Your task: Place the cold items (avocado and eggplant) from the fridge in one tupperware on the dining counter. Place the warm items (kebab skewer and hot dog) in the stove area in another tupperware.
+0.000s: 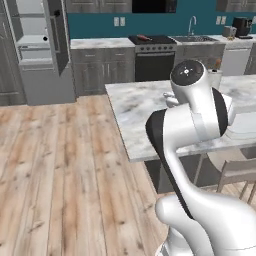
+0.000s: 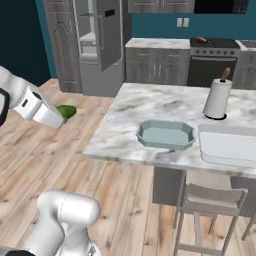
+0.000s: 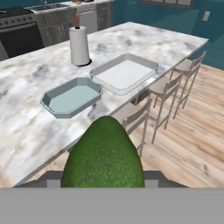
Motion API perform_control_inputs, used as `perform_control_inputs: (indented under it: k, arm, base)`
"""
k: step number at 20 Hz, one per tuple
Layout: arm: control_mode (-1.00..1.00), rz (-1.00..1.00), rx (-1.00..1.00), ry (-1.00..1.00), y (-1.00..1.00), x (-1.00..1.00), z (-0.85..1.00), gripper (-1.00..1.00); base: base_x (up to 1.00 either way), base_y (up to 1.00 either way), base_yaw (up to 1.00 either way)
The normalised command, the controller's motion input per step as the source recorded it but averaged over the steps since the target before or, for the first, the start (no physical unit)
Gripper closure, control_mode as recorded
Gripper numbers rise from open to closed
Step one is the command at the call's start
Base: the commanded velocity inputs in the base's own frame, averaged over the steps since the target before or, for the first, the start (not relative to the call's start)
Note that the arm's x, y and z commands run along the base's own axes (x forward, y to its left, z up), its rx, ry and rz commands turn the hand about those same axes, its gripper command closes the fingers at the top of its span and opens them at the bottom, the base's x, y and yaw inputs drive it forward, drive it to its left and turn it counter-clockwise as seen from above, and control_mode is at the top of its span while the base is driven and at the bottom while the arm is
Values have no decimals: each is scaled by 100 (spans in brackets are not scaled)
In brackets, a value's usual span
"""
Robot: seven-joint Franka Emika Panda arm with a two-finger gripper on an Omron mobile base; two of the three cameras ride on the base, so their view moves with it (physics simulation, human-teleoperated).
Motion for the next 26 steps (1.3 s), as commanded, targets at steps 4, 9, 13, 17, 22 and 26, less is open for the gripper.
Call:
perform_control_inputs:
  k: [4, 9, 13, 17, 22, 26]
  arm:
    - [100, 0, 0, 0, 0, 0, 0, 100]
    - [100, 0, 0, 0, 0, 0, 0, 100]
    - [100, 0, 0, 0, 0, 0, 0, 100]
    - [100, 0, 0, 0, 0, 0, 0, 100]
    - [100, 0, 0, 0, 0, 0, 0, 100]
    - [100, 0, 0, 0, 0, 0, 0, 100]
  base:
    - [0, -46, -1]
    - [2, -28, -3]
    - [29, -24, -25]
    - [20, 0, -34]
    - [42, -26, -41]
    - [38, -12, -17]
